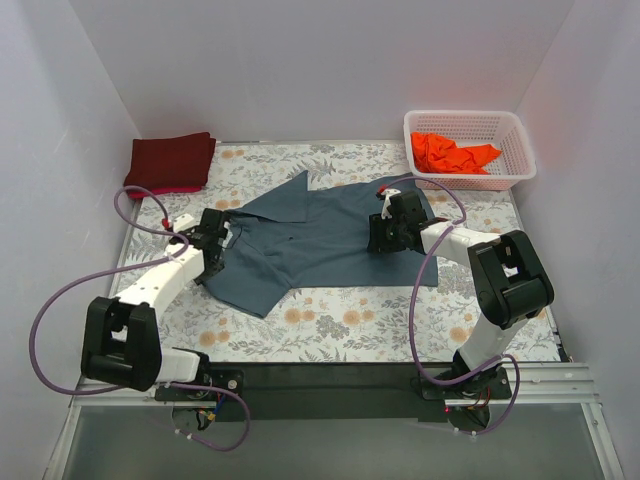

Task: Fold and stack the t-shirts
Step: Flatten the tshirt out

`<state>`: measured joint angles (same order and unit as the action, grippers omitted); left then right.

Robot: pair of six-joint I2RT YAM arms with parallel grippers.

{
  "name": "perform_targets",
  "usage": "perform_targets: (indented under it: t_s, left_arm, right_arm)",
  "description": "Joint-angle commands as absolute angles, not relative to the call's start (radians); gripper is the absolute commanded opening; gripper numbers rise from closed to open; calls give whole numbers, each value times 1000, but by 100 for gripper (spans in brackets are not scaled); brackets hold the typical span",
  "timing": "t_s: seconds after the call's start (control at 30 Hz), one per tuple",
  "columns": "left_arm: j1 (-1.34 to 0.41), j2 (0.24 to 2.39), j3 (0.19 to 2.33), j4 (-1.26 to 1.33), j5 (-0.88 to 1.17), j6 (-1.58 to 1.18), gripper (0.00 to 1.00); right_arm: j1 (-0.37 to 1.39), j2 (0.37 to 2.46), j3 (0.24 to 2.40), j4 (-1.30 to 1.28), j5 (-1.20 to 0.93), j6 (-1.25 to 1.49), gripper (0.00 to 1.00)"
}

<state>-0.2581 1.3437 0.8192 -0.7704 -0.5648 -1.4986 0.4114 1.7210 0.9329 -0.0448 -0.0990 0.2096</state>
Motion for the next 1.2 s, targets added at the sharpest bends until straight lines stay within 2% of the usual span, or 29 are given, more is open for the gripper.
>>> perform_targets:
  t_s: [0.0, 0.07, 0.17, 0.2, 0.3, 0.67, 0.97, 1.17]
  left_arm:
    - [-186, 1296, 831, -735, -581, -1425, 30]
    - [-140, 1281, 836, -727, -551, -1387, 46]
    - [-129, 1253, 833, -718, -485, -1373, 59]
    - [-129, 1252, 825, -713, -457, -1370, 67]
    - [-129, 1272, 812, -710, -390, -1358, 75]
    - [-129, 1336, 781, -672, -255, -1312, 75]
    - [-140, 1391, 810, -646, -59, -1258, 73]
    - [-143, 1451, 879, -753, -60, -1279, 69]
  right_arm:
    - [400, 1738, 893, -114, -77, 196, 52]
    - [399, 1733, 894, -117, -81, 195, 52]
    - [400, 1733, 896, -115, -86, 193, 52]
    - [399, 1735, 897, -117, -86, 193, 52]
    - [384, 1747, 899, -114, -84, 193, 52]
    - [242, 1864, 1002, -115, -95, 193, 52]
    - [227, 1856, 1009, -117, -100, 196, 52]
    - [227, 1841, 1002, -117, -115, 201, 52]
